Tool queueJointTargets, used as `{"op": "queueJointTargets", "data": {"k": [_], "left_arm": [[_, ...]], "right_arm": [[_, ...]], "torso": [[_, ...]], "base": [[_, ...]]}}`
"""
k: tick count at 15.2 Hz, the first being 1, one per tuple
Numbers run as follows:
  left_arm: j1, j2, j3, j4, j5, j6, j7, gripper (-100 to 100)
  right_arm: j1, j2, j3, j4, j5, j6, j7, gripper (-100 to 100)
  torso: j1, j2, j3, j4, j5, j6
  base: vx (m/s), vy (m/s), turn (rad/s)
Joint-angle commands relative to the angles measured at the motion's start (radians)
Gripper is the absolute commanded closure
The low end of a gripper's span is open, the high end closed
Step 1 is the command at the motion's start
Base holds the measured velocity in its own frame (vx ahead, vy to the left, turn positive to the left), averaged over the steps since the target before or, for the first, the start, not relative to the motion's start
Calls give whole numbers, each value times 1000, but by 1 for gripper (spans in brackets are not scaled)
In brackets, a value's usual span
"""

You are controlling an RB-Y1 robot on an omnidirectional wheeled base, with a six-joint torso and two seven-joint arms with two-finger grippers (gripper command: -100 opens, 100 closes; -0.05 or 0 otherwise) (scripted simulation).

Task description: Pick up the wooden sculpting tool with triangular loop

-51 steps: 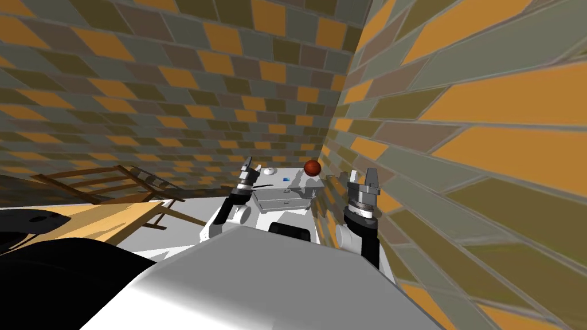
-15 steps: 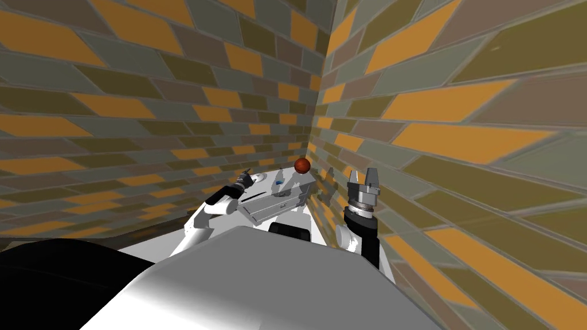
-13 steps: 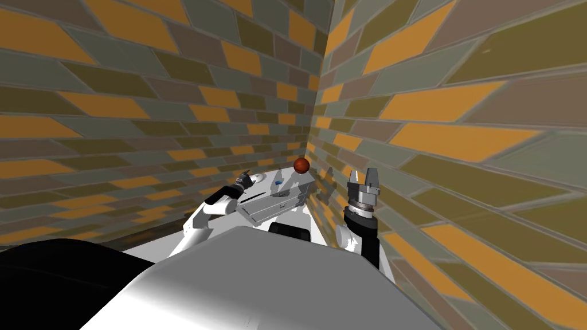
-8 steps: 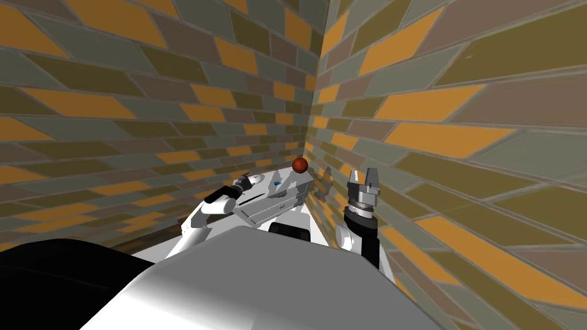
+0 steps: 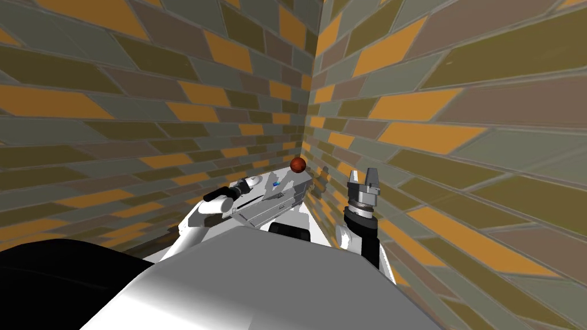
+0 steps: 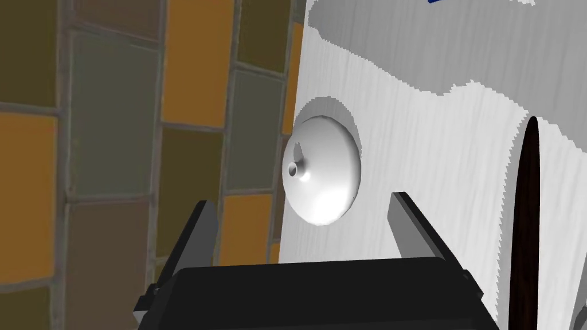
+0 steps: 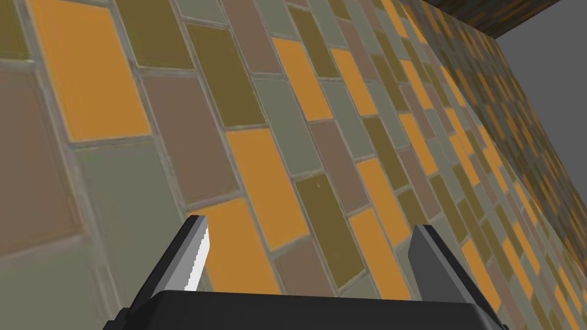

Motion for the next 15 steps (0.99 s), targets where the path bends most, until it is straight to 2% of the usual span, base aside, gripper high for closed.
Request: {"op": "queueJointTargets", "data": {"k": [1, 4, 5, 6, 7, 14, 15], "left_arm": [[2, -2, 15, 12, 16, 50, 18, -100], [3, -2, 25, 26, 30, 112, 29, -100], [3, -2, 25, 26, 30, 112, 29, -100], [4, -2, 34, 41, 42, 147, 40, -100], [4, -2, 34, 41, 42, 153, 40, -100], [16, -10, 60, 99, 82, 288, 77, -100], [16, -10, 60, 99, 82, 293, 77, -100]], "right_arm": [[0, 0, 0, 0, 0, 0, 0, 0], [0, 0, 0, 0, 0, 0, 0, 0], [0, 0, 0, 0, 0, 0, 0, 0], [0, 0, 0, 0, 0, 0, 0, 0], [0, 0, 0, 0, 0, 0, 0, 0], [0, 0, 0, 0, 0, 0, 0, 0], [0, 0, 0, 0, 0, 0, 0, 0]], "torso": [[0, 0, 0, 0, 0, 0], [1, 0, 0, 0, 0, 0], [2, 0, 0, 0, 0, 0], [1, 0, 0, 0, 0, 0], [0, 0, 0, 0, 0, 0], [0, 0, 0, 0, 0, 0], [0, 0, 0, 0, 0, 0]], "base": [[-6, 44, -183], [-7, 57, -136], [-7, 43, -22], [-7, 34, -105], [-3, 35, -122], [-6, 43, -112], [-4, 35, -72]]}}
